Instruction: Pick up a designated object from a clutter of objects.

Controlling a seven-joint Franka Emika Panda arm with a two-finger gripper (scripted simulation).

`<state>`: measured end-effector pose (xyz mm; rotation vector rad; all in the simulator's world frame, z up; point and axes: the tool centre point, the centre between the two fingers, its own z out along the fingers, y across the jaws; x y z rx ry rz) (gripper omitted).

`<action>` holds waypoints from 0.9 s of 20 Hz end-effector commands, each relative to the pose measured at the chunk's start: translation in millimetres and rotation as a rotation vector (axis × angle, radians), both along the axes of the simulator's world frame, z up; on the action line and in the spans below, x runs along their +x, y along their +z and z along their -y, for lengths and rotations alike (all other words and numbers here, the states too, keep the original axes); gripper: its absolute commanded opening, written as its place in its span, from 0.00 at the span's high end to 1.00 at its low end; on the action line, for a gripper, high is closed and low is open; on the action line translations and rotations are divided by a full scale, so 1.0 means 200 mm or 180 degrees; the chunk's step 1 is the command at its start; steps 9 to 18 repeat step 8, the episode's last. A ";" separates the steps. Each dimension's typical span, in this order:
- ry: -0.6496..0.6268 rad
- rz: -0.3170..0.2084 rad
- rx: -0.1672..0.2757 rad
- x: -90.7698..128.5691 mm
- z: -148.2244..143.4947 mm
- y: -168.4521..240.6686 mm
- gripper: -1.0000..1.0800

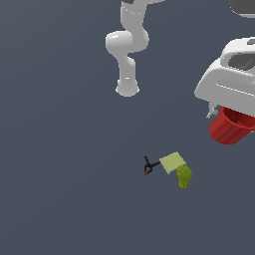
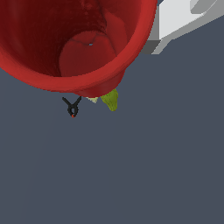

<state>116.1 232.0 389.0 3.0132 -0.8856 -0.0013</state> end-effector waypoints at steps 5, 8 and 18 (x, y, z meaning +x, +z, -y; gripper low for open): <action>-0.0001 0.0003 0.0003 0.00 -0.03 0.06 1.00; -0.0001 0.0003 0.0003 0.00 -0.04 0.07 1.00; -0.0001 0.0003 0.0003 0.00 -0.04 0.07 1.00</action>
